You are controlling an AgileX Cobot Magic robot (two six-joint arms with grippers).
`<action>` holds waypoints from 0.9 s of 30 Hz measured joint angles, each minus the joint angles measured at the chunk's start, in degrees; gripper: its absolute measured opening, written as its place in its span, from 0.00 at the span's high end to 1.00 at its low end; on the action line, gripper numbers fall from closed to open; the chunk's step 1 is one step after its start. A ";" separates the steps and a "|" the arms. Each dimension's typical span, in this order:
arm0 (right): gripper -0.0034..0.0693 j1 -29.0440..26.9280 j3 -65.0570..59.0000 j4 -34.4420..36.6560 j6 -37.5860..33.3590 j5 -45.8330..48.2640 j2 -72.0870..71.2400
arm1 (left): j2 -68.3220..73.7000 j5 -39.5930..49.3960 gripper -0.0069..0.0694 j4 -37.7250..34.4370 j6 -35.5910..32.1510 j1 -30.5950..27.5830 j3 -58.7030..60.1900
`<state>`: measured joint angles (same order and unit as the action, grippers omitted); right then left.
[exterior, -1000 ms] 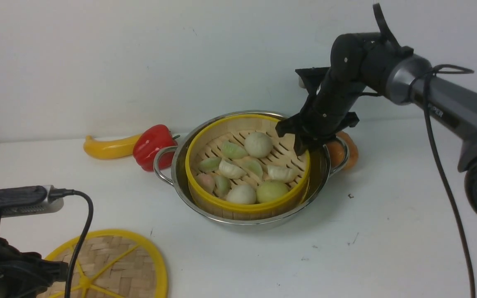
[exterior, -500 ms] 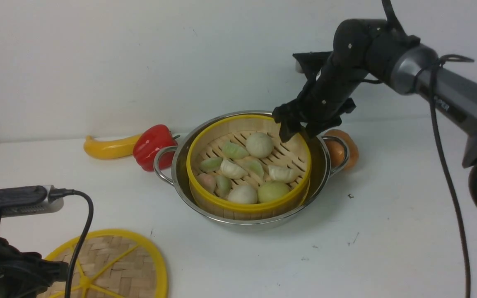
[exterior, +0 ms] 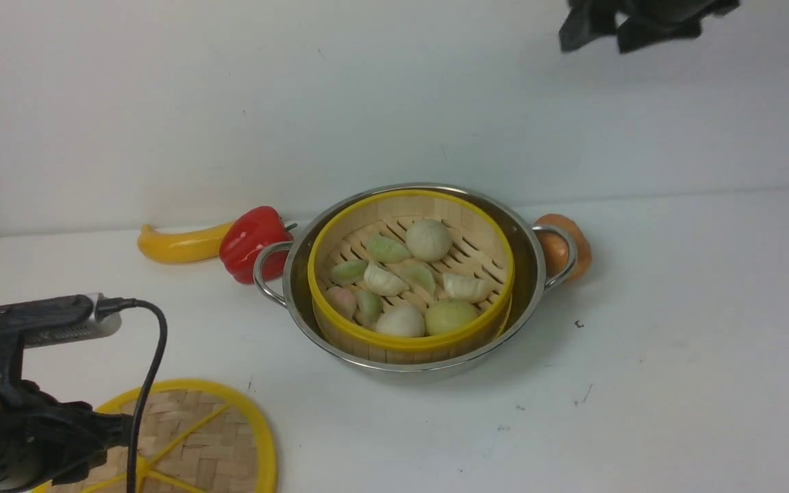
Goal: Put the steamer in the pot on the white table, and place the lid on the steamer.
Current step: 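Place the bamboo steamer basket of food into the steel pot with the right gripper, then grasp the bamboo steamer lid lying on the table by its centre knob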
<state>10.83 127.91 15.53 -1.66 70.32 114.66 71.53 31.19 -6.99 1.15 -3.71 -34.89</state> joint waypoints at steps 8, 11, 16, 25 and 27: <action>0.25 -0.46 -16.87 -2.36 -2.09 0.06 -19.93 | 8.11 0.21 0.59 -13.65 -16.12 0.00 -4.01; 0.25 -0.46 -22.03 -2.43 -2.88 0.28 -24.80 | 9.45 0.29 0.59 -14.24 -19.01 0.05 -5.06; 0.25 -0.46 -29.45 -2.55 -3.45 0.57 -30.72 | 10.14 1.64 0.59 -13.88 -19.73 0.05 -5.30; 0.25 -0.49 -31.43 -1.45 -3.59 0.68 -32.65 | 11.33 2.29 0.59 -10.08 -18.86 0.05 -5.30; 0.25 -0.49 -31.43 -1.23 -3.71 0.68 -32.65 | 12.33 2.07 0.59 -9.79 -18.53 0.05 -5.30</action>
<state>10.34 96.48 14.29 -5.37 71.00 82.01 83.86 33.26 -16.78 -17.38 -3.67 -40.19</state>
